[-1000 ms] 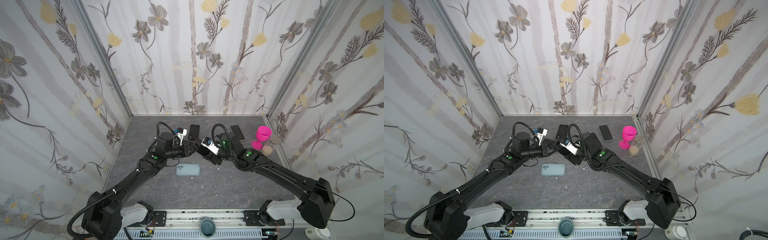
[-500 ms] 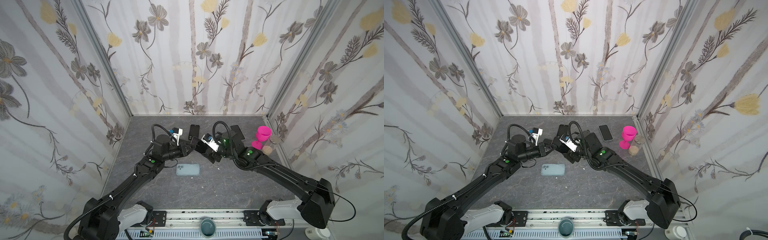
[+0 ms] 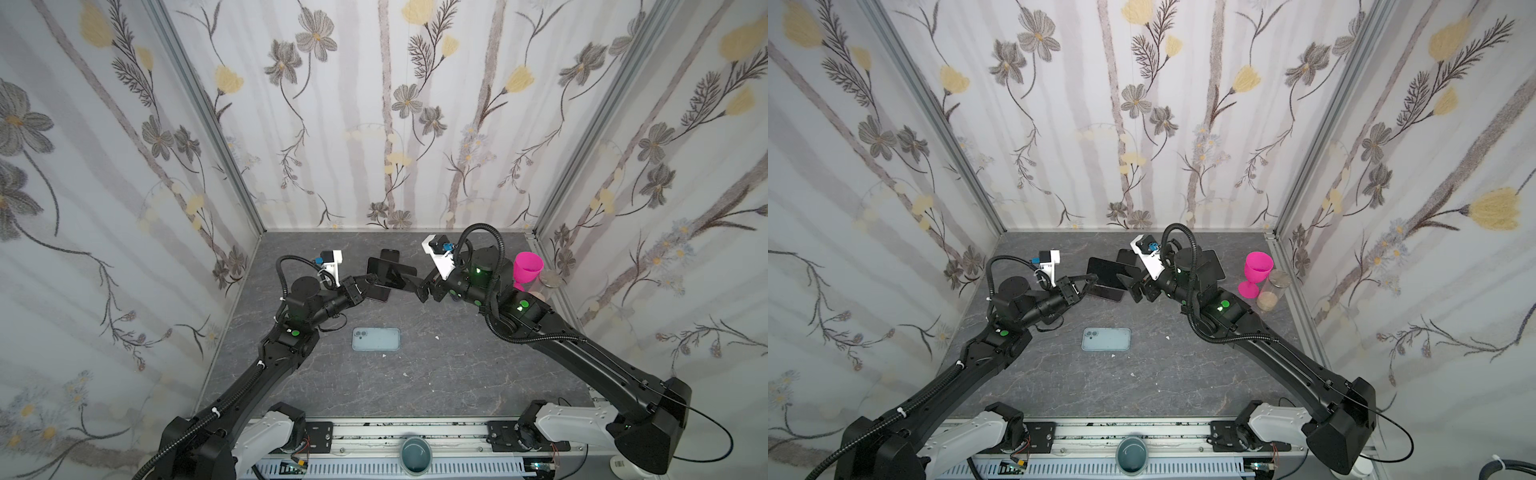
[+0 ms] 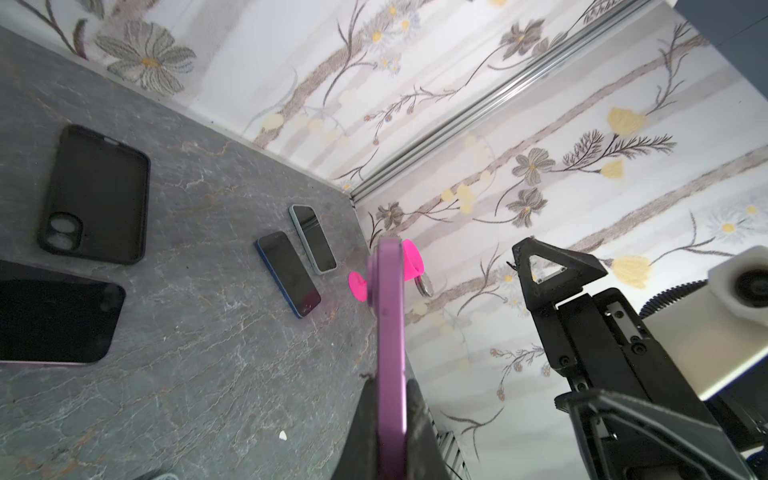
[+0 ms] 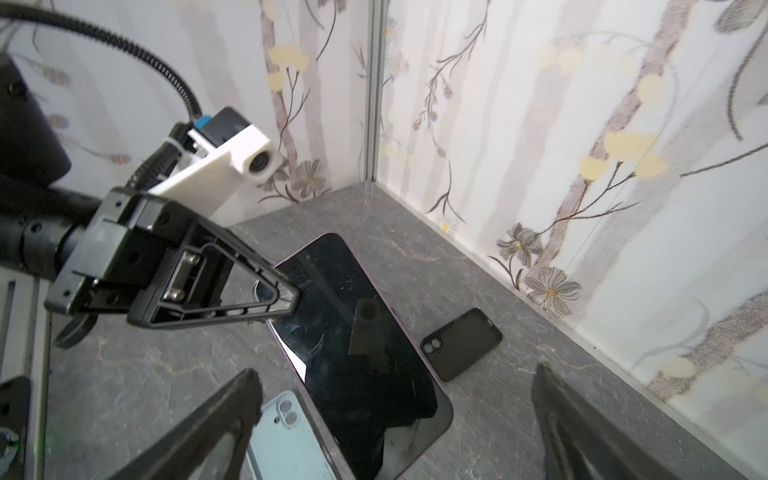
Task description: Put the phone into the phone case
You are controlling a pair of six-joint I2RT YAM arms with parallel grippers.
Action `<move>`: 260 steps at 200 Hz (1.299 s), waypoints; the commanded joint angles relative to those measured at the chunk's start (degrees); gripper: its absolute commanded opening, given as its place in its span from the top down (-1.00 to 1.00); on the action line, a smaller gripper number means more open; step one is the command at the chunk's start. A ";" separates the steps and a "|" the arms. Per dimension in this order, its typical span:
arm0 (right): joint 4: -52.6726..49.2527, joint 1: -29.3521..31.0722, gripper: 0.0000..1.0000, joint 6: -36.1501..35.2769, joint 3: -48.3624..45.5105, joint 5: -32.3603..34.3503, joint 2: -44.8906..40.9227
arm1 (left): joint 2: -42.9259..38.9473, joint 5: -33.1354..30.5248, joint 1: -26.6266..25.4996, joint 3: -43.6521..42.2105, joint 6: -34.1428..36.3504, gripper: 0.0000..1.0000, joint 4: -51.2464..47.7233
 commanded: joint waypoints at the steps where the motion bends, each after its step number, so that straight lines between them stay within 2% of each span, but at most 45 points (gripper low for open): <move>1: 4.93 -2.00 -1.00 10.61 1.71 0.26 -0.63 | -1.37 -3.63 0.89 -0.73 -2.15 1.00 10.56; 26: 5.82 -7.32 -0.97 20.07 2.07 -2.90 -1.46 | -2.11 -4.25 1.89 -1.68 -3.96 1.00 15.99; 77: 16.34 -14.17 -0.62 31.24 -3.36 -13.30 -4.00 | -1.61 -1.70 2.31 -3.26 -7.86 1.00 29.23; 131: 21.14 -14.78 -0.41 35.13 -1.44 -28.74 -0.36 | -0.43 1.55 2.31 -4.15 -11.51 1.00 39.96; 175: 24.87 -14.62 -0.19 38.45 -0.62 -35.93 2.38 | 0.87 2.95 2.29 -5.29 -15.11 1.00 47.56; 201: 25.37 -14.24 0.05 39.54 0.12 -38.49 3.72 | 1.03 3.44 2.31 -5.31 -15.48 1.00 48.41; 245: 24.99 -12.72 0.14 39.50 1.18 -39.75 4.96 | 0.76 3.61 2.31 -5.48 -14.88 1.00 47.96; 260: 24.94 -12.35 0.25 39.47 1.81 -40.50 5.46 | 0.64 3.70 2.31 -5.43 -14.79 1.00 47.84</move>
